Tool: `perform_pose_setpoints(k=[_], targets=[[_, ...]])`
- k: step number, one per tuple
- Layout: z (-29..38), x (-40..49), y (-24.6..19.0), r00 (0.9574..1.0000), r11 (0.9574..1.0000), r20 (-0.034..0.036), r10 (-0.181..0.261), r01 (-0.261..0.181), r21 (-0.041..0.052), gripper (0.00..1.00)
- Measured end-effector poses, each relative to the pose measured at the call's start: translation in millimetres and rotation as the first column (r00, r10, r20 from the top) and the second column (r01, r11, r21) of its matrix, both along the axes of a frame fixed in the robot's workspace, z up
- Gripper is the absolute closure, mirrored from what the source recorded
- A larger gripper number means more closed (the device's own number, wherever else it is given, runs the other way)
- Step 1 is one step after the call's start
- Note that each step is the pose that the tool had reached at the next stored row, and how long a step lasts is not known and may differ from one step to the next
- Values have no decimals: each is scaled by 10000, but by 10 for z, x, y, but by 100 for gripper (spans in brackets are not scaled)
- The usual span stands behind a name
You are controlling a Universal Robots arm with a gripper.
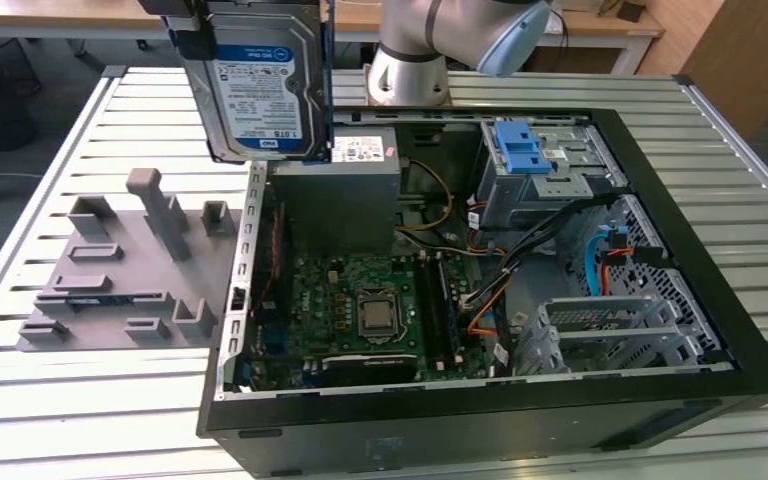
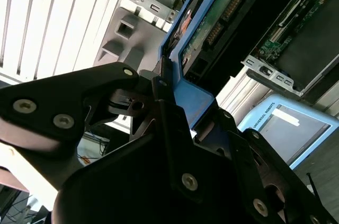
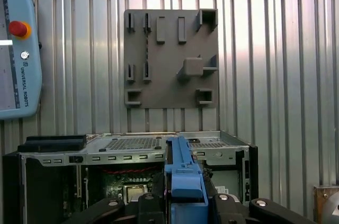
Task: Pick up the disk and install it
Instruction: 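Pick up the disk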
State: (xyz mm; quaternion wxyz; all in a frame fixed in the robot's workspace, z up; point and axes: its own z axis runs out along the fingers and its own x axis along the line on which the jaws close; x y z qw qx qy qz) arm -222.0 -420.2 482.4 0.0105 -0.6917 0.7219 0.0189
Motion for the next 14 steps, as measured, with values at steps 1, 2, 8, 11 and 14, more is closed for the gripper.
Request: perform_pose_setpoints(k=[1, 2, 8, 11, 14], targets=[[0, 1, 0, 10000, 10000, 0, 0, 0, 0, 63], [0, 6, 0, 10000, 10000, 0, 1, -1, 0, 63], [0, 55, 0, 10000, 10000, 0, 0, 0, 0, 63], [0, 89, 0, 10000, 10000, 0, 0, 0, 1, 63], [0, 127, 0, 10000, 10000, 0, 1, -1, 0, 63]])
